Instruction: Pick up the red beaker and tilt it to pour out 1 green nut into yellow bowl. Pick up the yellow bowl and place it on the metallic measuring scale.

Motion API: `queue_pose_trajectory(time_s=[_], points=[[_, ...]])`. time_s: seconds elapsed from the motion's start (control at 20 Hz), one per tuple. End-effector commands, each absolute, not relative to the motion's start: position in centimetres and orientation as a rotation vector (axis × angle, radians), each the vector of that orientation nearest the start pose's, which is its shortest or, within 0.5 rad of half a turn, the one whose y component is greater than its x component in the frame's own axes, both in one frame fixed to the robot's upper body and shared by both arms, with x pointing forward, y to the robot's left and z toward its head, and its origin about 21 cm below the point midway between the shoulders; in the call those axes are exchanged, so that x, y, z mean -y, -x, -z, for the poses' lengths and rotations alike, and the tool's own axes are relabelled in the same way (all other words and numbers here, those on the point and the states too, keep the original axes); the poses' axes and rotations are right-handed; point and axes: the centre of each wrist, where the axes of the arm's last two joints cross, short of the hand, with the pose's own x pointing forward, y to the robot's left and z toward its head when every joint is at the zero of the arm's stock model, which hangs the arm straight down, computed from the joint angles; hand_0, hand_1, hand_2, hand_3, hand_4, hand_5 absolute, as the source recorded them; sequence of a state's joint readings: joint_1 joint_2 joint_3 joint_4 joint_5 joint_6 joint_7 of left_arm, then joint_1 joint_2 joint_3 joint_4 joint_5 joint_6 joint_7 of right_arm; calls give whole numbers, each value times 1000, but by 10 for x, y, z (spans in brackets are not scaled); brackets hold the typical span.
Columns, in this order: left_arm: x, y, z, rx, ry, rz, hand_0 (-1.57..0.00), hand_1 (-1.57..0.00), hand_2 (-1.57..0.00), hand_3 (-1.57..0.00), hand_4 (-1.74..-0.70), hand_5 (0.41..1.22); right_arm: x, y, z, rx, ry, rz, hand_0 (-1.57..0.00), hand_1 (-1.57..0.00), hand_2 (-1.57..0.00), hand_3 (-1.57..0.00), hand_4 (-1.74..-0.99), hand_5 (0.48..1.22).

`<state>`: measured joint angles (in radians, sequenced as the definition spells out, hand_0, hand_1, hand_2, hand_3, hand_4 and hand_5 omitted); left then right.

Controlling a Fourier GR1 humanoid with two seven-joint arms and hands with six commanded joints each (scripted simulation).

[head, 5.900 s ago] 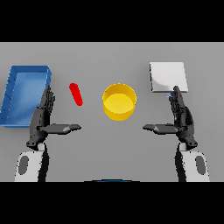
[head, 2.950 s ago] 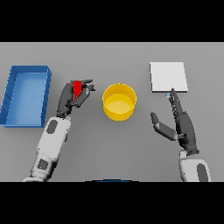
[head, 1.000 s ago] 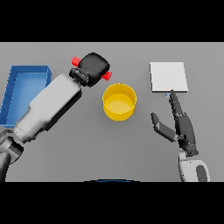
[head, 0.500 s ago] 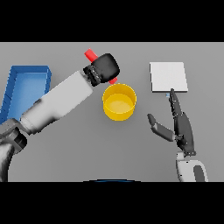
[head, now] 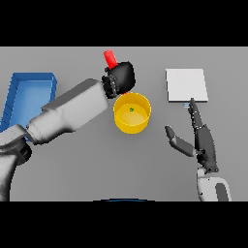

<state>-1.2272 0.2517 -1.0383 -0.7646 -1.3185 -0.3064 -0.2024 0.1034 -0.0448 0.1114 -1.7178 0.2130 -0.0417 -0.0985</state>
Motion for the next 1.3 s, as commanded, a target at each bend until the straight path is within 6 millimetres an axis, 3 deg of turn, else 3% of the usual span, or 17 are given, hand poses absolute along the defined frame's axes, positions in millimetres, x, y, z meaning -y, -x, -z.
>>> queue_pose_trajectory(time_s=[0.0, 0.15, 0.3, 0.45, 0.7, 0.8, 0.9, 1.0, 1.15, 1.25], points=[[-39, -406, -124, -881, 1251, -2653, -1571, -1571, -1571, -1568, -1733, 1221, 222, -223, -13, 1722, 160, -222, 1, 1, 1, 1, -1136, 579], [-27, -404, -128, -801, 1274, -2568, -1571, -1571, -1571, -1569, -1733, 1221, 220, -222, -12, 1723, 156, -210, 1, 1, 1, 1, -1130, 577], [-15, -409, -155, -732, 1293, -2479, -1571, -1571, -1571, -1570, -1732, 1221, 221, -222, -10, 1718, 170, -217, 1, 1, 1, 1, -1138, 572], [-9, -420, -209, -689, 1400, -2385, -1571, -1571, -1571, -1571, -1728, 1221, 219, -226, -14, 1735, 171, -222, 1, 1, 1, 1, -1135, 563], [-46, -449, -298, -926, 1723, -2383, -1571, -1571, -1571, -1571, -1722, 1221, 214, -226, -14, 1742, 135, -225, 1, 1, 1, 1, -1117, 554], [-69, -459, -325, -1125, 1894, -2462, -1571, -1571, -1571, -1571, -1728, 1221, 218, -227, -11, 1747, 119, -229, 1, 1, 1, 1, -1104, 563], [-112, -468, -355, -1507, 2055, -2548, -1571, -1571, -1571, -1515, -1733, 1221, 219, -231, -12, 1757, 123, -251, 1, 1, 1, 1, -1104, 576], [-164, -476, -363, -1955, 2114, -2594, -1571, -1571, -1571, -1507, -1736, 1221, 216, -232, -13, 1755, 108, -245, 1, 1, 1, 1, -1114, 578], [-237, -482, -347, -2577, 2136, -2489, -1571, -1571, -1571, -1538, -1738, 1221, 213, -234, -14, 1762, 112, -252, 1, 1, 1, 1, -1118, 595], [-270, -483, -323, -2865, 2205, -2343, -1571, -1571, -1571, -1550, -1739, 1221, 216, -231, -12, 1750, 130, -285, 1, 1, 1, 1, -1127, 606]])
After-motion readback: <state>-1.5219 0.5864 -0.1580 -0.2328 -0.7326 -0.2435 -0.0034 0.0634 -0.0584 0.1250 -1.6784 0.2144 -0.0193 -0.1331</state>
